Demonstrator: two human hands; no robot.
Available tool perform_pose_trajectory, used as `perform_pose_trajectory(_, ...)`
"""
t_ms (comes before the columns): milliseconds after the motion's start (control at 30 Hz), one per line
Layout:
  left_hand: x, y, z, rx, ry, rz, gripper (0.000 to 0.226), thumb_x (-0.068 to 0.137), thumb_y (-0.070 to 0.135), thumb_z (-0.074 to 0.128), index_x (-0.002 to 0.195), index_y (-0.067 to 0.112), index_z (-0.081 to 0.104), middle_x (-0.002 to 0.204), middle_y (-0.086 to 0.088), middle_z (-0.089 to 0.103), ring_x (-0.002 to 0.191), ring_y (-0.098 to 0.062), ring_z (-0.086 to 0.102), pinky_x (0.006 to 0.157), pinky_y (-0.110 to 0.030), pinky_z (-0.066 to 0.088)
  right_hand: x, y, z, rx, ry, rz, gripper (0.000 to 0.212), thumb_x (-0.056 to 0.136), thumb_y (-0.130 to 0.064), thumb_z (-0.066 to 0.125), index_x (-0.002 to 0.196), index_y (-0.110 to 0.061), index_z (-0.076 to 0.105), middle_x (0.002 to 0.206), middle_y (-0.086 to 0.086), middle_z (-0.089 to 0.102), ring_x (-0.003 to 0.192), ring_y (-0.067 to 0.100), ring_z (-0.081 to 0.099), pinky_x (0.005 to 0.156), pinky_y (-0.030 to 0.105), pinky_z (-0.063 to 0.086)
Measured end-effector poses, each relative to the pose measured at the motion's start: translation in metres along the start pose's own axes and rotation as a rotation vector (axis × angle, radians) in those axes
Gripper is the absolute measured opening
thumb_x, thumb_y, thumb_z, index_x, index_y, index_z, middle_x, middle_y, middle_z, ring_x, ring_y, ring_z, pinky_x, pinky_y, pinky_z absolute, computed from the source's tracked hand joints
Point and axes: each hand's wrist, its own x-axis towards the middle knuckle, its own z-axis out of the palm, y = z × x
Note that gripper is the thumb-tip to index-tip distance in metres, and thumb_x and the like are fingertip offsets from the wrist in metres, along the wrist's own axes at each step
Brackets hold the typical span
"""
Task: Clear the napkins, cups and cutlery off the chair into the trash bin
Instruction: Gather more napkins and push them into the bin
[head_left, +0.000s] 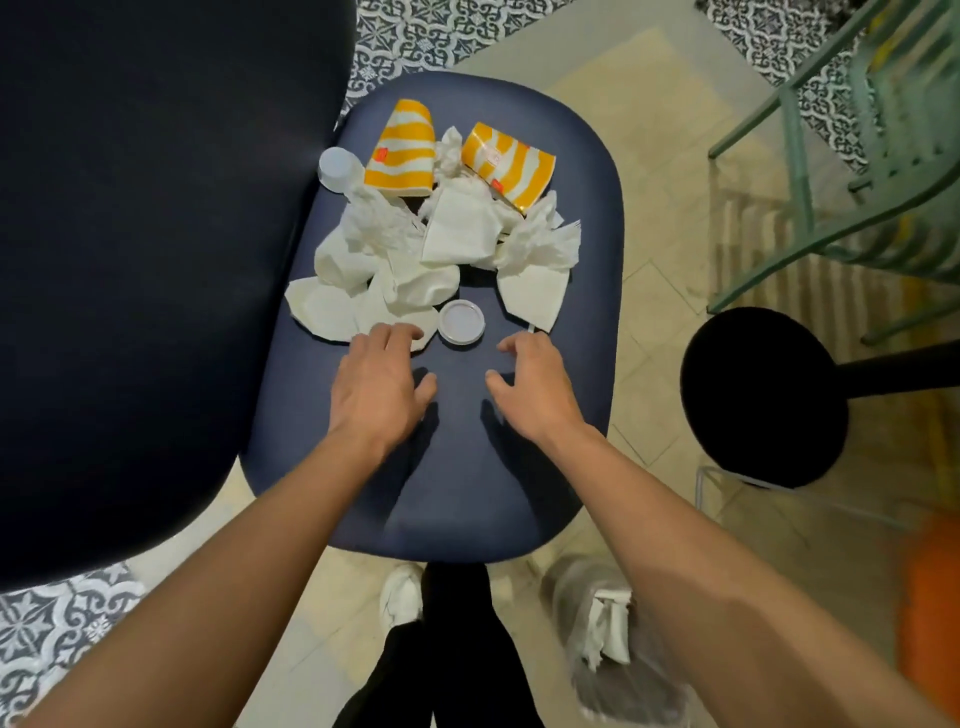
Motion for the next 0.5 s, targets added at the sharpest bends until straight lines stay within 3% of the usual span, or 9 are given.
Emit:
perform_pose_trajectory(233,0.038,-0.013,0.003,-0.063,0.097,-0.174,0.049,0.083,0.025,0.062,0.126,0.012,0.044,0.126,-0.010,0.045,0.112,-0.030,0.041,0.089,-0.038,0.038,0.049,-0.017,0.005,-0.099,-0.102,-0.128,0.045,0.087,-0.017,0.056,0.129,-0.013,0.042,0.132,0.006,0.040,0.118,0.023,0.041,0.096,0.034,0.039)
perform_pose_trajectory(500,0.069,-0.026,0.019,-0.130,0.030,-0.317,0.067,0.076,0.028,0.071,0.131,0.014,0.035,0.128,-0.010,0.045,0.112,-0.031,0.042,0.088,-0.038,0.037,0.081,-0.020,0.029,-0.234,-0.208,-0.178,0.055,0.086,-0.017,0.058,0.137,-0.016,0.036,0.137,0.007,0.037,0.125,0.027,0.035,0.102,0.037,0.036)
